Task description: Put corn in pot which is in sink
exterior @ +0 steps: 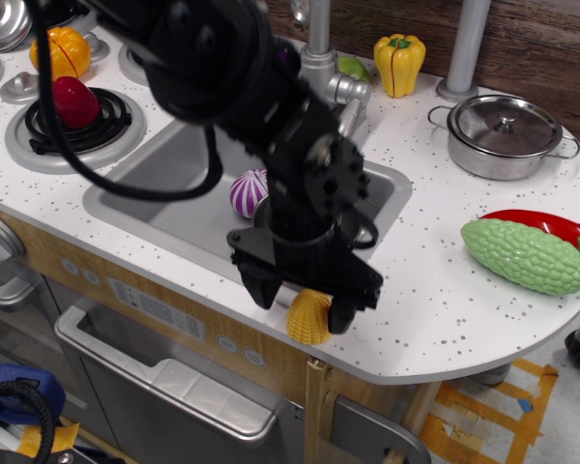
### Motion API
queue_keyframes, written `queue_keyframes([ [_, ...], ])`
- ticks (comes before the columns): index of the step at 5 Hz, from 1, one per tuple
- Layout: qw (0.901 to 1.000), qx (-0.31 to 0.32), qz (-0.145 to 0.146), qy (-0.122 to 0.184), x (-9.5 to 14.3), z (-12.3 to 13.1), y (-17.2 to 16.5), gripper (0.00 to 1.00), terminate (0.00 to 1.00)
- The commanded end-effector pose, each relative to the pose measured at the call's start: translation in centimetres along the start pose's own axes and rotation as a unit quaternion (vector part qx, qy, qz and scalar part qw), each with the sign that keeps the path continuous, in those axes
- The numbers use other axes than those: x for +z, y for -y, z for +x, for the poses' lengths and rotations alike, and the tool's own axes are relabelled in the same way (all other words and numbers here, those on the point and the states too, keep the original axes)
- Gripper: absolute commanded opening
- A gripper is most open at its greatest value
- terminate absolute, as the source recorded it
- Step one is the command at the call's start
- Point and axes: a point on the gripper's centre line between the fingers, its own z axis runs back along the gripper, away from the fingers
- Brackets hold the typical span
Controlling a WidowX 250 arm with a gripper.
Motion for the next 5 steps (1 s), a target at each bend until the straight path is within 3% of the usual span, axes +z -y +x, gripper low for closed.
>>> queue_keyframes([
  [1, 0.9995, 0.013, -0.015, 0.023, -1.0, 0.5, -0.3, 1.0, 0.0],
  [2, 0.9995, 0.014, -0.015, 0.026, -0.8, 0.6, -0.2, 0.0, 0.0],
  [3, 0.9997, -0.011, 0.008, 0.022, 0.9, 1.6, 0.2, 0.0, 0.0],
  [4, 0.9956, -0.055, 0.067, 0.035, 2.2, 3.4, -0.1, 0.0, 0.0],
  [5, 0.9908, -0.092, 0.074, 0.066, 2.0, 5.4, -1.0, 0.0, 0.0],
])
